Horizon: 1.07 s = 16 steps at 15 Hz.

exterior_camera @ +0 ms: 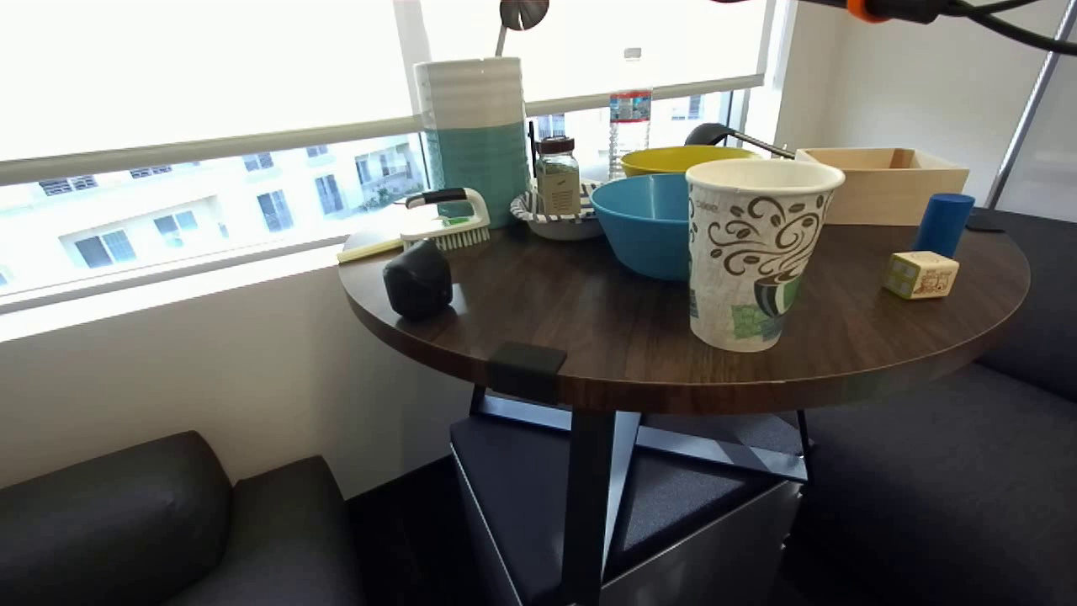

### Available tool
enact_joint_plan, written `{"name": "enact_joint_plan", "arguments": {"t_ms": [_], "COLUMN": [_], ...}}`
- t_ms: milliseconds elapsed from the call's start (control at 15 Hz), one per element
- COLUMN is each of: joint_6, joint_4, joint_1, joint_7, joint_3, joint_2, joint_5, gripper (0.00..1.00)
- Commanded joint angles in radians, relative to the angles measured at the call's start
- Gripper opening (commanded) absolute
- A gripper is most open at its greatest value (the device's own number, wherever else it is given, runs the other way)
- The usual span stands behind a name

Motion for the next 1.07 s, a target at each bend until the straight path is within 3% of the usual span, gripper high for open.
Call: {"name": "enact_joint_plan", "arguments": {"t_ms": [0,733,867,1000], "joint_6": [-0.016,-0.020,-0.099,-0.157], "joint_4": [0.000,0.000,0.021,0.006], "joint_1": [0.018,0.037,-0.013,-0.050], "joint_7": [-0.086,-0.269,-0.404,-0.509], "joint_3": [-0.006,-0.018,0.022,0.018], "joint_2": [-0.057,-0.147,-0.101,-0.101], "joint_5": [0.047,0.132,0.330,0.443], "gripper": [0.01,0.01,0.01,0.01]}}
